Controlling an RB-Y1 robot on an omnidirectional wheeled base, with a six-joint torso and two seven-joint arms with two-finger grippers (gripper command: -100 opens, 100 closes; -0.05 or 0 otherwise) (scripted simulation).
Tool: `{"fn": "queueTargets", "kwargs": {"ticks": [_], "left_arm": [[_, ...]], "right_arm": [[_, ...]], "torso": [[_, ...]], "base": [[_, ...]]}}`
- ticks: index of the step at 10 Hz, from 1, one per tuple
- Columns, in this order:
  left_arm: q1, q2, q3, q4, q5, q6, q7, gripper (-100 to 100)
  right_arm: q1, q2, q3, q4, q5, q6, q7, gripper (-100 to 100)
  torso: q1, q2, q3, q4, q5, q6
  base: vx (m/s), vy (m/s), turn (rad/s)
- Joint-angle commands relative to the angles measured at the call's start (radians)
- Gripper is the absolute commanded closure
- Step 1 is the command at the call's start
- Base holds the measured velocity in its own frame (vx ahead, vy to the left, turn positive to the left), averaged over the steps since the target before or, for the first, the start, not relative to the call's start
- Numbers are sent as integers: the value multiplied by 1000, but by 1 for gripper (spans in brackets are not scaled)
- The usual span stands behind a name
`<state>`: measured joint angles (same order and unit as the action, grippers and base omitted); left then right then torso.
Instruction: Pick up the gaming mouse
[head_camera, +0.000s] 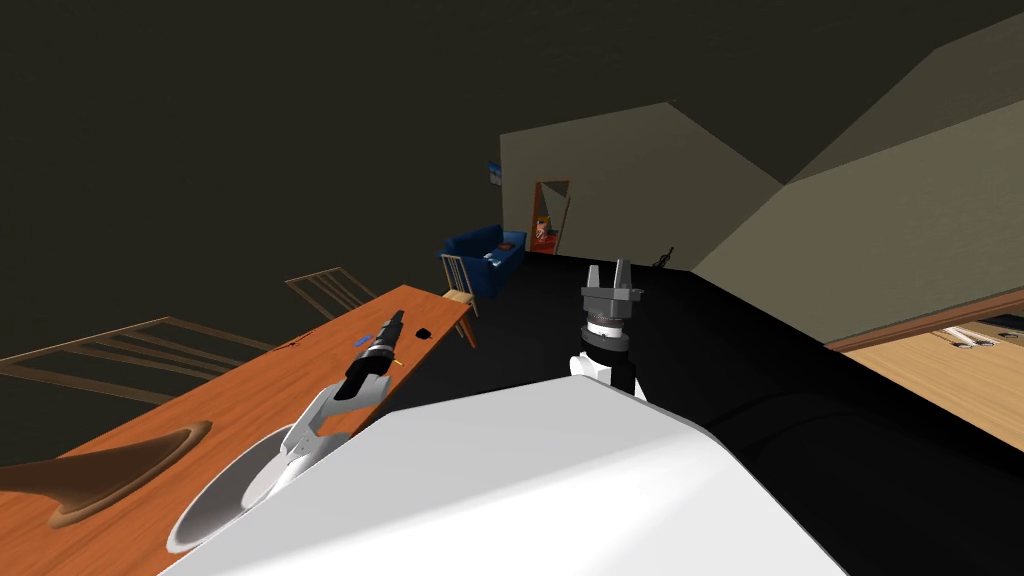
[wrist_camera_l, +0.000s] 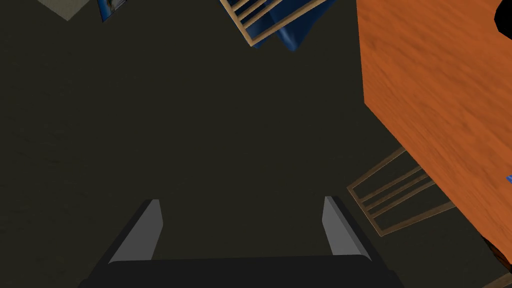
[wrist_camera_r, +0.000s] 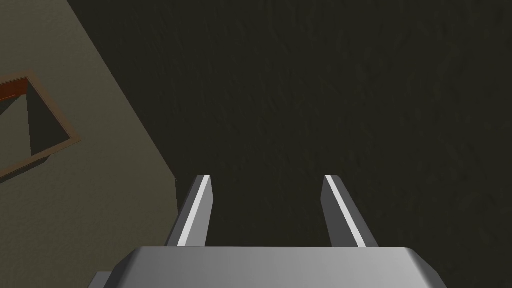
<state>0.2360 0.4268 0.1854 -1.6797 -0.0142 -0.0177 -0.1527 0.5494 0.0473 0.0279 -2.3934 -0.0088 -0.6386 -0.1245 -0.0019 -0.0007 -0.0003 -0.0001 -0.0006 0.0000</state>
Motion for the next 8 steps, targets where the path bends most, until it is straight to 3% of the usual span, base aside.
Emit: {"fn": "queueTargets", "kwargs": {"ticks": [1, 2, 4, 6, 7, 8], "left_arm": [[-32, 24, 1, 50, 6, 40, -17, -100], [-32, 24, 1, 72, 6, 40, -17, -100], [-77, 58, -1, 150, 16, 105, -44, -100], [-100, 73, -4, 213, 23, 150, -56, -100], [-100, 73, -4, 215, 23, 168, -56, -100], [-124, 87, -7, 262, 30, 194, -68, -100]], "right_arm": [[0, 0, 0, 0, 0, 0, 0, 0], [0, 0, 0, 0, 0, 0, 0, 0], [0, 0, 0, 0, 0, 0, 0, 0], [0, 0, 0, 0, 0, 0, 0, 0], [0, 0, 0, 0, 0, 0, 0, 0], [0, 0, 0, 0, 0, 0, 0, 0]], "torso": [[0, 0, 0, 0, 0, 0], [0, 0, 0, 0, 0, 0], [0, -1, 0, 0, 0, 0], [1, -1, -1, 0, 0, 0], [1, -2, -1, 0, 0, 0], [2, -1, -1, 0, 0, 0]], "base": [[5, -44, -24], [6, -35, -12], [20, -32, -37], [21, -22, -20], [18, -8, -20], [25, -8, -37]]}}
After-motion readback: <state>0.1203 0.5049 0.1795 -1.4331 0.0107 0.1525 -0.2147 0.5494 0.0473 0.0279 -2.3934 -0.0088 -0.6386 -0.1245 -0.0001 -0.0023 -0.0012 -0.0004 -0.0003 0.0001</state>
